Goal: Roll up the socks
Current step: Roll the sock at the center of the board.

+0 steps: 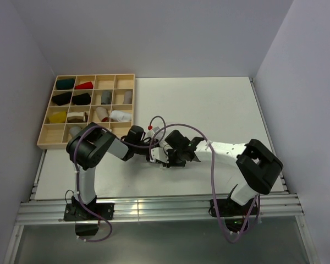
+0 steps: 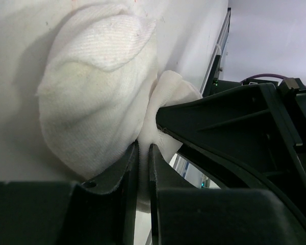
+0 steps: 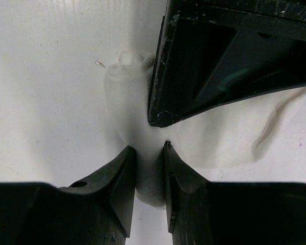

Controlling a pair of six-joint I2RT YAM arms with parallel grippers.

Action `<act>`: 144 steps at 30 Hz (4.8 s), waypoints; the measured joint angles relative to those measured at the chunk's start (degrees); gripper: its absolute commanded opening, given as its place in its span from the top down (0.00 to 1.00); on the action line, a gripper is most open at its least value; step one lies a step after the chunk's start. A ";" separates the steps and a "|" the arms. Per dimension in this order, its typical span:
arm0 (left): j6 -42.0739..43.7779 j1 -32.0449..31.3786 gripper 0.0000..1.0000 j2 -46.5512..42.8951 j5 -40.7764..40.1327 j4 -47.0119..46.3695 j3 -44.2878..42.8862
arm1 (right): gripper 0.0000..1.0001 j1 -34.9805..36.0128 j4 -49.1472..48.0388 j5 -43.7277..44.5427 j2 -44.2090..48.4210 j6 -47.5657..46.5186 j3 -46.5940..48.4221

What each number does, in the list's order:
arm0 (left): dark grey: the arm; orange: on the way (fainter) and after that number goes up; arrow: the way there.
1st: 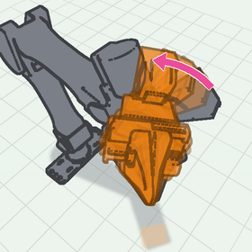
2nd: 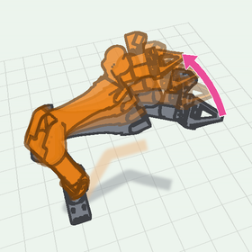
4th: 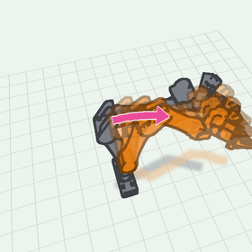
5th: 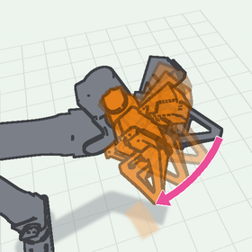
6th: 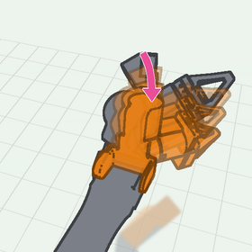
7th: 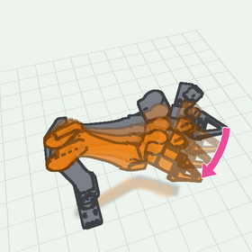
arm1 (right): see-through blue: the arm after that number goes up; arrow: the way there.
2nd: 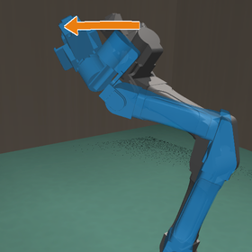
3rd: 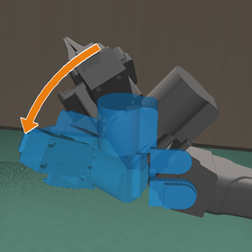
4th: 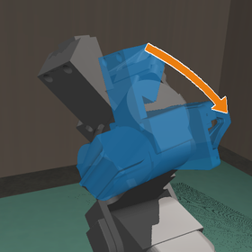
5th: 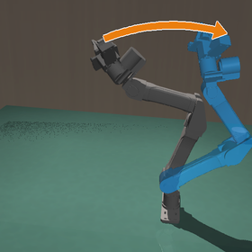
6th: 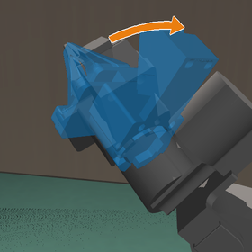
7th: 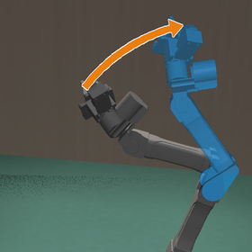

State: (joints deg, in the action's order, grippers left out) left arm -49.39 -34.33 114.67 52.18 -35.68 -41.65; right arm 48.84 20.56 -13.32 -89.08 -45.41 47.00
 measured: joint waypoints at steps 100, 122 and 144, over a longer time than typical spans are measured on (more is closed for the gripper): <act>36.63 -23.67 0.71 -19.06 -42.40 5.20 5.18 | 0.78 -18.53 58.60 -31.04 -39.78 -11.02 41.18; 28.61 -19.74 1.00 -14.12 -35.82 4.72 1.86 | 0.50 -21.75 53.05 -29.59 -35.23 -8.17 39.91; 17.31 -7.56 1.00 -7.61 -14.49 6.64 -1.84 | 0.48 -28.92 25.29 -25.05 1.25 3.69 15.41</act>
State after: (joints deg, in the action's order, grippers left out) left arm -32.08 -41.89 107.07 37.69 -29.04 -43.48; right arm 19.92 45.84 -38.37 -87.83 -41.71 62.41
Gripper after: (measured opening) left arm 0.121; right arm 0.512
